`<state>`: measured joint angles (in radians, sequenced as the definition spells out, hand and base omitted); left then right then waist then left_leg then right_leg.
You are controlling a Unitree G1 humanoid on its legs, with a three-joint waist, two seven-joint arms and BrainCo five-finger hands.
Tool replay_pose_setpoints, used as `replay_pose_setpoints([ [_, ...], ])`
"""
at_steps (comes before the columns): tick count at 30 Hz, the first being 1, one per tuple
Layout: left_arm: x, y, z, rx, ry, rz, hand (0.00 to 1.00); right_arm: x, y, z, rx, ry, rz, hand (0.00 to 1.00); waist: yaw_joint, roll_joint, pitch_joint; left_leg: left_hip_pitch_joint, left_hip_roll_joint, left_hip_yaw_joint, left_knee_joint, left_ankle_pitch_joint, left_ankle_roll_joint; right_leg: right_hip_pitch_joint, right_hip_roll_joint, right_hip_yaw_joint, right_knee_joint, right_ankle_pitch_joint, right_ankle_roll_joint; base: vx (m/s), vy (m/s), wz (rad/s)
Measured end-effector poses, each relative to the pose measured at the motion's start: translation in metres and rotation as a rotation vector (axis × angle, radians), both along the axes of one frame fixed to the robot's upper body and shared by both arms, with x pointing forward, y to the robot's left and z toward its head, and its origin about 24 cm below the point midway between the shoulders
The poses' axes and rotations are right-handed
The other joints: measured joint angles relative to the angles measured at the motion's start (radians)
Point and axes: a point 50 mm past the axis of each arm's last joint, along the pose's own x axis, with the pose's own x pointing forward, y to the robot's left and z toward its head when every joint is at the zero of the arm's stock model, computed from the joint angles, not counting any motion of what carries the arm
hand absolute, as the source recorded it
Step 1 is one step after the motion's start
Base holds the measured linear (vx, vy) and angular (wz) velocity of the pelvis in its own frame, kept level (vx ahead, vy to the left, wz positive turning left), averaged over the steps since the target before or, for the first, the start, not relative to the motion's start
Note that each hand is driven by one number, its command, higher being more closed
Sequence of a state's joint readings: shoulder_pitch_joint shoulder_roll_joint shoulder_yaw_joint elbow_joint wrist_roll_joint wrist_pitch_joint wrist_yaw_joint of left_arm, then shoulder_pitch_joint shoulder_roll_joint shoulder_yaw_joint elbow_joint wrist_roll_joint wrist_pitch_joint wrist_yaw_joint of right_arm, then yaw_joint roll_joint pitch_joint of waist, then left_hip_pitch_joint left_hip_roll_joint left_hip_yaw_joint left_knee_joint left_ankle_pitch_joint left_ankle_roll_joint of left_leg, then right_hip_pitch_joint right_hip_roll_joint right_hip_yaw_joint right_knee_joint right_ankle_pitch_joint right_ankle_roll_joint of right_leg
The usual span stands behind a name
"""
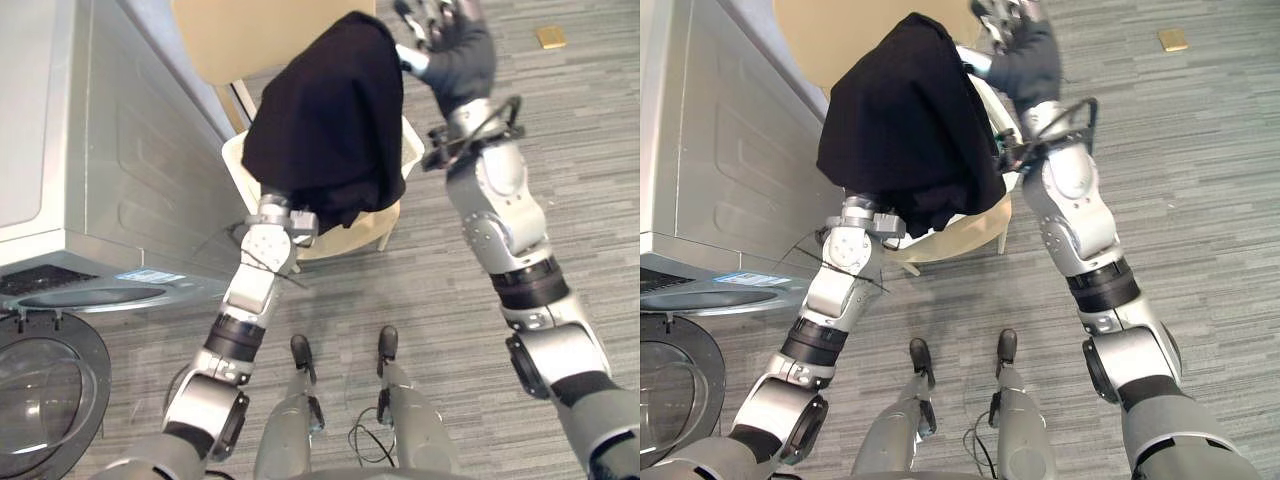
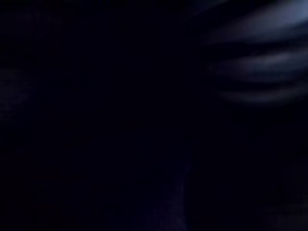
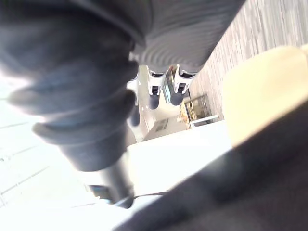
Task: Pick up the laundry basket with both hands and put the clothes into the washing machine.
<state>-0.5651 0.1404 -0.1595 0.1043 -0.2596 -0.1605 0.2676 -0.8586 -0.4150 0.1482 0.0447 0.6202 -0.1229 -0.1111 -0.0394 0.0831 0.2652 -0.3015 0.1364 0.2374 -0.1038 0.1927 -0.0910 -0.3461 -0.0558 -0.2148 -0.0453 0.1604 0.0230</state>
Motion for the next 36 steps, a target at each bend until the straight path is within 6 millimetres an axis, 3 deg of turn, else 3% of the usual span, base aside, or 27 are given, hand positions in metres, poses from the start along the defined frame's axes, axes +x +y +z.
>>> replay_pose_setpoints([
  [5, -0.009, 0.016, -0.017, -0.084, 0.055, 0.019, 1.00, -0.004, -0.037, -0.016, 0.063, 0.035, -0.107, 0.00, -0.001, -0.003, -0.014, 0.030, 0.002, 0.001, 0.000, -0.002, -0.002, 0.041, 0.004, -0.003, -0.028, 0.005, -0.002, 0.00, 0.000, 0.00],
  [11, -0.022, 0.029, -0.036, -0.126, 0.098, 0.066, 1.00, -0.013, -0.072, -0.052, 0.101, 0.117, -0.243, 0.00, -0.001, -0.014, -0.089, 0.082, 0.001, -0.004, 0.000, -0.016, -0.006, 0.109, 0.005, -0.015, -0.047, 0.005, -0.003, 0.02, -0.001, 0.05],
  [14, -0.033, 0.050, -0.034, -0.162, 0.068, 0.138, 1.00, -0.022, -0.097, -0.074, 0.124, 0.171, -0.348, 0.00, -0.001, -0.020, -0.118, 0.103, 0.000, -0.002, 0.000, -0.023, -0.004, 0.131, 0.004, -0.015, -0.052, -0.005, 0.006, 0.00, 0.000, 0.00],
  [20, -0.051, 0.088, -0.044, -0.193, 0.078, 0.276, 1.00, -0.043, -0.125, -0.115, 0.094, 0.290, -0.502, 0.00, -0.001, -0.021, -0.179, 0.138, 0.001, -0.004, 0.000, -0.036, -0.008, 0.170, 0.004, -0.019, -0.053, -0.022, 0.007, 0.01, 0.005, 0.03],
  [29, -0.097, 0.154, -0.042, -0.252, 0.013, 0.522, 1.00, -0.098, -0.175, -0.183, 0.026, 0.559, -0.841, 0.00, 0.000, -0.027, -0.242, 0.179, 0.000, -0.033, 0.000, -0.049, -0.011, 0.223, 0.004, -0.038, -0.053, -0.040, 0.012, 0.04, 0.013, 0.07],
  [32, -0.119, 0.175, -0.046, -0.237, 0.013, 0.628, 1.00, -0.122, -0.195, -0.198, 0.020, 0.630, -0.980, 0.00, -0.002, -0.027, -0.265, 0.185, 0.000, -0.045, 0.000, -0.052, -0.011, 0.239, 0.004, -0.050, -0.053, -0.046, 0.014, 0.06, 0.006, 0.14],
  [36, -0.163, 0.208, -0.055, -0.207, 0.032, 0.831, 1.00, -0.158, -0.225, -0.235, 0.008, 0.832, -1.185, 0.00, 0.001, -0.036, -0.303, 0.198, 0.003, -0.054, 0.000, -0.063, -0.012, 0.259, 0.007, -0.061, -0.053, -0.057, 0.012, 0.05, 0.009, 0.12],
])
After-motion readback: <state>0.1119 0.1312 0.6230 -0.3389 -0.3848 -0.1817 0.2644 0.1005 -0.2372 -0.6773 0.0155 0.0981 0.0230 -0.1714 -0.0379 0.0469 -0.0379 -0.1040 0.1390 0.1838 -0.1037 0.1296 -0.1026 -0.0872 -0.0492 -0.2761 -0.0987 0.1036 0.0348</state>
